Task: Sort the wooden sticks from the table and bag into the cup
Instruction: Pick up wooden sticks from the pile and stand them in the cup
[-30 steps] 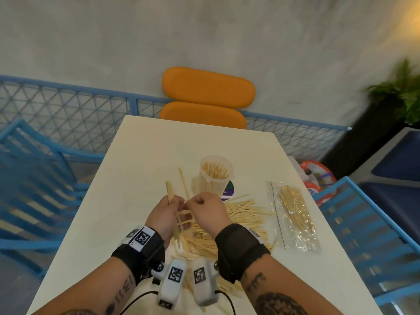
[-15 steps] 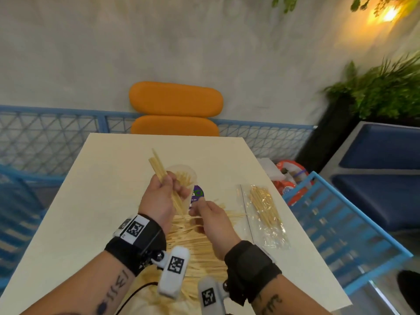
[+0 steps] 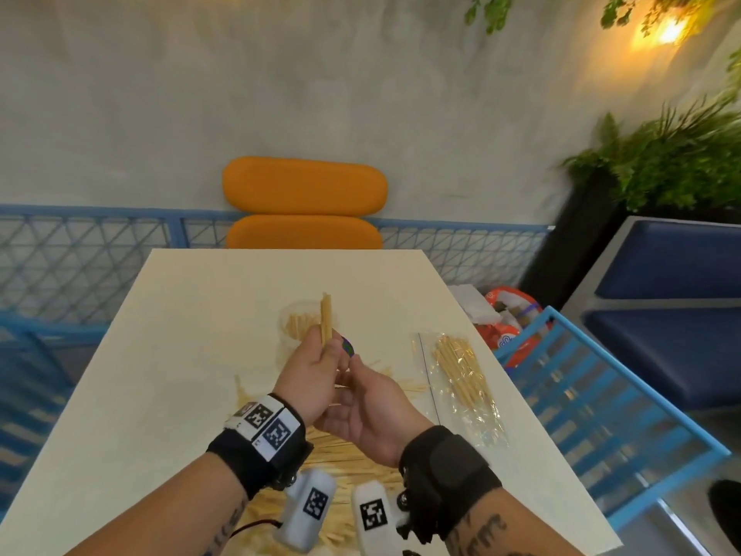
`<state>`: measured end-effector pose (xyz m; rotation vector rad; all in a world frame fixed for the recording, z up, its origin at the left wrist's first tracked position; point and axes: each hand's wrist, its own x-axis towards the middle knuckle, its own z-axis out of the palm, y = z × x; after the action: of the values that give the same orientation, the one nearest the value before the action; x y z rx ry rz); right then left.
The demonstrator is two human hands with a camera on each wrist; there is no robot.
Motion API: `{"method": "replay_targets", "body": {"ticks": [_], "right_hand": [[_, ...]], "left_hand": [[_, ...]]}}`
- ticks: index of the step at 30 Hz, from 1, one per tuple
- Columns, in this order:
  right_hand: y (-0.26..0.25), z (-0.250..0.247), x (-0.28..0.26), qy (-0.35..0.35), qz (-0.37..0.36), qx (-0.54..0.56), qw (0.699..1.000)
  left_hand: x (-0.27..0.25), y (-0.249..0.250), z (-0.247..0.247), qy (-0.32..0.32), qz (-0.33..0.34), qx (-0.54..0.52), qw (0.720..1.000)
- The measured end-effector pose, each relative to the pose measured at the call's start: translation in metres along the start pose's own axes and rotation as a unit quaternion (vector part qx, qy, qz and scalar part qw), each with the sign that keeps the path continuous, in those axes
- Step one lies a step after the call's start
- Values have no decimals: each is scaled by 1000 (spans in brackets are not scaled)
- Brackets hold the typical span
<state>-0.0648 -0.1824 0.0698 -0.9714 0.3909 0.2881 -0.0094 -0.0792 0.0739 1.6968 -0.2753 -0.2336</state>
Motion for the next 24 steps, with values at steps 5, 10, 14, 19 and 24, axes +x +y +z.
{"method": "replay_targets", "body": {"ticks": [5,10,14,19,24], "right_hand": [[7,4,8,-39,-56,-161,985],[2,15,12,-18,-84,-233,969],[-2,12,17,-25,-74,-237,968],[-4,19,27,-36,-63,-171,983],[-14,20,38,-18,-104,-176,979]], "left_hand": [[9,-1,-17,-20,-47,-29,998],[17,12,-23,-29,-11,-31,999],[34,11,-37,27,63,-90,994],[37,18,-36,4,106,-37,994],[52,28,-41,-7,138,26,990]]}}
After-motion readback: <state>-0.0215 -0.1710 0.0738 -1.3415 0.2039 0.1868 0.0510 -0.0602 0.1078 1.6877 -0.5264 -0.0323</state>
